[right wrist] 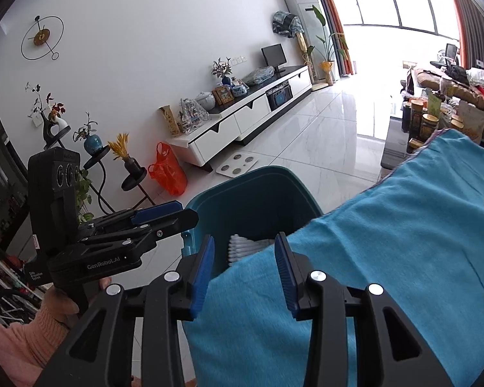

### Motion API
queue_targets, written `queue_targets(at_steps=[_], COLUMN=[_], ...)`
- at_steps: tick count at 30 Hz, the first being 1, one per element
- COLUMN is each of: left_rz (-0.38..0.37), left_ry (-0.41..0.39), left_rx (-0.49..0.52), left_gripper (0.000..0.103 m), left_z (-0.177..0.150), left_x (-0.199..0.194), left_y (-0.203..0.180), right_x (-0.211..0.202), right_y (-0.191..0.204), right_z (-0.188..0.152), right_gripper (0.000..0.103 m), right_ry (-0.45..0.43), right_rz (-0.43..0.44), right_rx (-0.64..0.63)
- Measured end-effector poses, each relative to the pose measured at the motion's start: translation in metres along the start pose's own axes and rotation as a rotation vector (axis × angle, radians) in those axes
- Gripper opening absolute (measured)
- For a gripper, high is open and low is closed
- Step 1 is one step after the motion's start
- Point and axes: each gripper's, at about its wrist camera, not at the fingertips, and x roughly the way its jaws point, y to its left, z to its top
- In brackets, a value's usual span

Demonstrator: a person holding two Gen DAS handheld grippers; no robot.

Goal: Collect trash
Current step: 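Move both tools back over the table toward the orange peel and foil wrapper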

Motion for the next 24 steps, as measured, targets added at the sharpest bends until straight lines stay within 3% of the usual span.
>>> queue_targets(at_steps=[6, 11, 18, 24], left_rz=[-0.150, -0.265, -0.360, -0.392], left_ry=[-0.006, 0.039, 0.104, 0.121], left_rx=[0.155, 0.263, 0.354, 0.432], left_gripper=[0.061, 0.061, 0.061, 0.062], left_z=[-0.011, -0.030, -0.054, -0.067], left_x=[-0.003, 0.007, 0.022, 0.021], left_y=[-0.077, -0.141, -0.214, -0.257], right_x=[-0.066, -0.116, -0.169, -0.200], right_y=[-0.026, -0.055, -0.088, -0.108], right_z=[-0.031, -0.063, -0.110, -0.142], right_gripper=[0.042, 0.042, 0.042, 0.042], right_ry=[-0.076, -0.124, -0.162, -0.194], right_rz=[-0.127, -0.242, -0.392, -0.462], right_rx=[0.025, 0.104, 0.218, 0.301])
